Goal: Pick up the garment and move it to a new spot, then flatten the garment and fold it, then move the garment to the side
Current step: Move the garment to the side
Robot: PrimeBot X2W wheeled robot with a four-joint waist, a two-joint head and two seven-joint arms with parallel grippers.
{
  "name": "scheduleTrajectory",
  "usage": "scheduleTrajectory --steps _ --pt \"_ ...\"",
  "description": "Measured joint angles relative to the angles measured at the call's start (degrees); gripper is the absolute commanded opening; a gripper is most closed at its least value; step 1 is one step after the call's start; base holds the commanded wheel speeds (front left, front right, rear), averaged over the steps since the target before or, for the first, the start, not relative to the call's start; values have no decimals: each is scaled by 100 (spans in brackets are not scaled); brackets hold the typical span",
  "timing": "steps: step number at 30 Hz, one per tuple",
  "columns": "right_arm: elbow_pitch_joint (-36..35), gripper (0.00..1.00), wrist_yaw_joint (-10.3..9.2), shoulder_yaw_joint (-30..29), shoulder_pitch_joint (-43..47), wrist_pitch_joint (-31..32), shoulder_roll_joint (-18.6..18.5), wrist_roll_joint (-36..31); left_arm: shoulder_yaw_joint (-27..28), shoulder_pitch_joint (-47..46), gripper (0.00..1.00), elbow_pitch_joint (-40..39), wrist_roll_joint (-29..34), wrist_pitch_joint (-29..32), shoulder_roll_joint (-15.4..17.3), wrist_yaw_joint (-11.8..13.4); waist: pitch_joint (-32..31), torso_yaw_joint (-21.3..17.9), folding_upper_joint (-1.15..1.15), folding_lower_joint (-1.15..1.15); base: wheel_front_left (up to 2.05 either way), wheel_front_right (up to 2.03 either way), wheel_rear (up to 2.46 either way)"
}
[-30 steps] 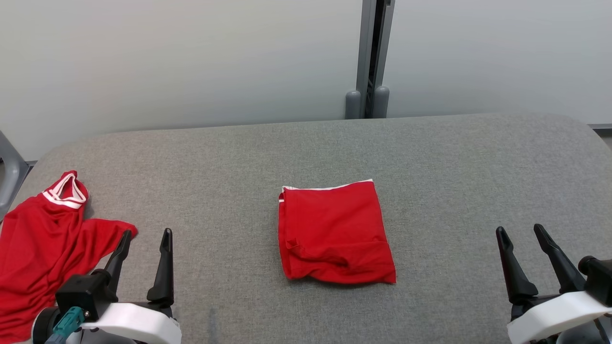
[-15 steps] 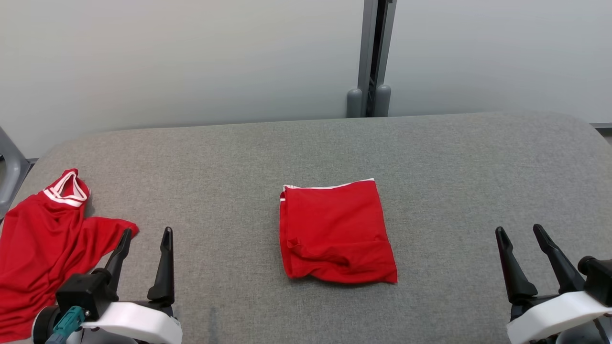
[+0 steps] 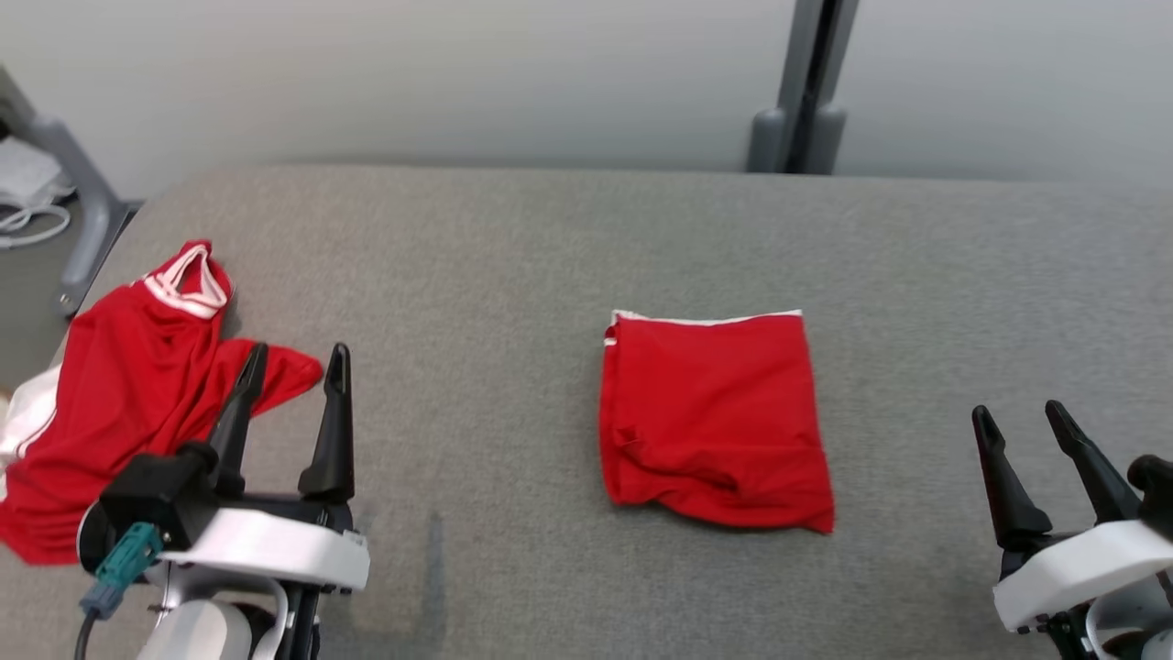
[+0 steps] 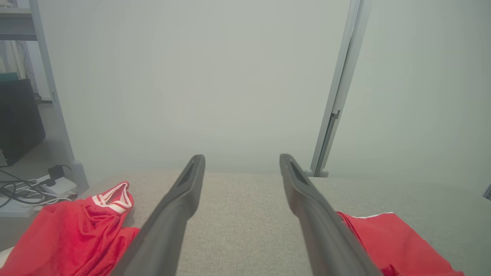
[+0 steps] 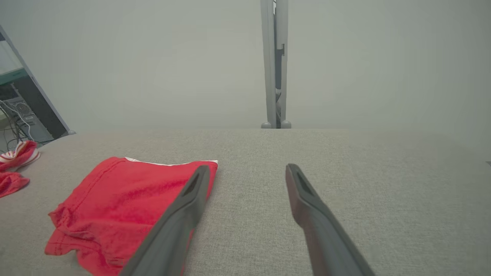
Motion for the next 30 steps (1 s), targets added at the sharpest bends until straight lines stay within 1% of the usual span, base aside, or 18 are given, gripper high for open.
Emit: scheduleTrajectory --steps 6,7,12,17,20,21,22,23,24,30 --pt "771 100 0 136 -482 -21 -234 136 -35 -472 100 162 -5 -225 -121 -156 516 363 0 0 0 0 0" --pt "1070 100 0 277 -656 -38 -280 188 -47 -601 100 227 -5 -287 -180 -197 684 493 0 0 0 0 0" --pt "1672 100 0 675 -1143 -196 -399 293 -48 -769 100 412 -5 -415 -266 -279 1044 778 0 0 0 0 0" --pt "2057 100 1 1201 -1461 -226 -468 565 -35 -862 100 579 -4 -491 -342 -325 1262 957 0 0 0 0 0" --pt "2219 100 1 1434 -1562 -172 -606 630 -7 -888 100 657 3 -520 -355 -352 1272 967 0 0 0 0 0" --pt "2261 95 1 1446 -1586 -179 -630 679 0 -901 100 675 4 -524 -359 -353 1262 958 0 0 0 0 0" --pt "2297 42 0 1463 -1601 -186 -641 721 3 -910 100 691 9 -525 -364 -356 1250 950 0 0 0 0 0" --pt "2329 9 0 1486 -1615 -188 -645 736 5 -911 100 704 13 -541 -366 -359 1238 939 0 0 0 0 0" --pt "2361 0 0 1505 -1633 -189 -657 770 9 -912 100 716 20 -541 -369 -360 1224 929 0 0 0 0 0" --pt "2431 0 1 1642 -1709 -246 -804 823 13 -911 100 726 78 -566 -357 -380 1124 775 0 0 0 0 0"
